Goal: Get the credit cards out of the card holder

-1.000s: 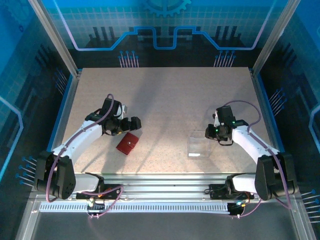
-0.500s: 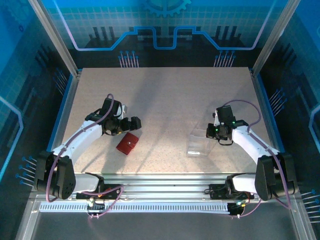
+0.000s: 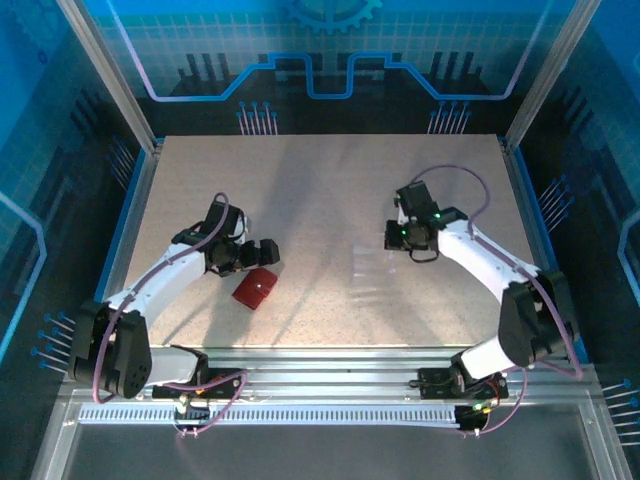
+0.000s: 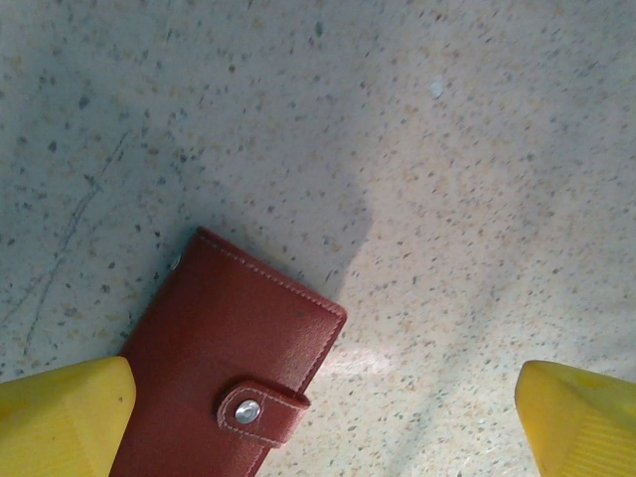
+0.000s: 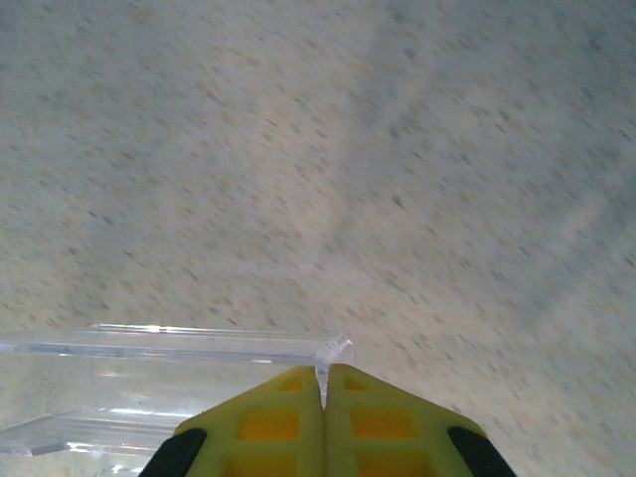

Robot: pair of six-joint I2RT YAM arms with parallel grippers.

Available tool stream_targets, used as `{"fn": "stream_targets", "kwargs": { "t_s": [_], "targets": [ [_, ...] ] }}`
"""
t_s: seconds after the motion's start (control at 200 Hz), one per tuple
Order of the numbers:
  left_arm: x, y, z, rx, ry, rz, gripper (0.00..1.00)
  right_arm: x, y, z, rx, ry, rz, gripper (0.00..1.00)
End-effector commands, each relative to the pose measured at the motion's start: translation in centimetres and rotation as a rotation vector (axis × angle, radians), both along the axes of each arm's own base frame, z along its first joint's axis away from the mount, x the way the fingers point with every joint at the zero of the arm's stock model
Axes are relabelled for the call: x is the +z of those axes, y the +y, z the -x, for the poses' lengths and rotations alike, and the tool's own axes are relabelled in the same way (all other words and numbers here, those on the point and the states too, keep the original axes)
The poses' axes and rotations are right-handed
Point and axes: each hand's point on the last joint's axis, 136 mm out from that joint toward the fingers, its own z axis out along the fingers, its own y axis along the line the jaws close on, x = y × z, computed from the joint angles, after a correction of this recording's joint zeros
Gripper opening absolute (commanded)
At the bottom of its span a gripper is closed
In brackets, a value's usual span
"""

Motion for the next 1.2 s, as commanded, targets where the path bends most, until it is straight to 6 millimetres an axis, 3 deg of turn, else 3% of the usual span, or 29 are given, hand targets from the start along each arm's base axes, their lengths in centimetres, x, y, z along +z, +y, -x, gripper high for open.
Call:
{"fn": "stream_targets", "kwargs": {
  "t_s": [0.0, 0.225, 0.335, 0.54, 0.855, 1.015, 1.196],
  "targets": [
    [-2.2, 0.3, 1.6, 0.023, 0.090, -0.008, 0.99, 0.8, 2.9, -2.6, -0.003, -0.011, -0.016, 0.02],
    [-4.2, -0.4, 2.5, 0.010, 0.152, 0.030, 0.99, 0.5, 8.5, -7.3, 0.044, 0.013, -0.030, 0.00],
    [-4.9, -0.4, 2.8, 0.012, 0.188, 0.028, 0.99, -0.1, 9.6, -9.1, 0.037, 0.029, -0.002, 0.00],
    [-5.1, -1.0, 3.3, 0.003, 0.216, 0.063, 0.99, -1.8, 10.0, -10.6, 0.016, 0.065, 0.038, 0.00],
    [-5.4, -2.4, 4.2, 0.003, 0.260, 0.142, 0.97, -3.8, 9.6, -11.0, -0.008, 0.094, 0.085, 0.03],
    [-5.6, -3.1, 4.7, 0.000, 0.275, 0.158, 0.97, -3.2, 9.7, -10.8, -0.006, 0.092, 0.071, 0.15],
    [-5.6, -4.0, 5.2, -0.002, 0.293, 0.175, 0.96, -0.5, 9.6, -10.2, -0.001, 0.051, 0.046, 0.30]
  ]
}}
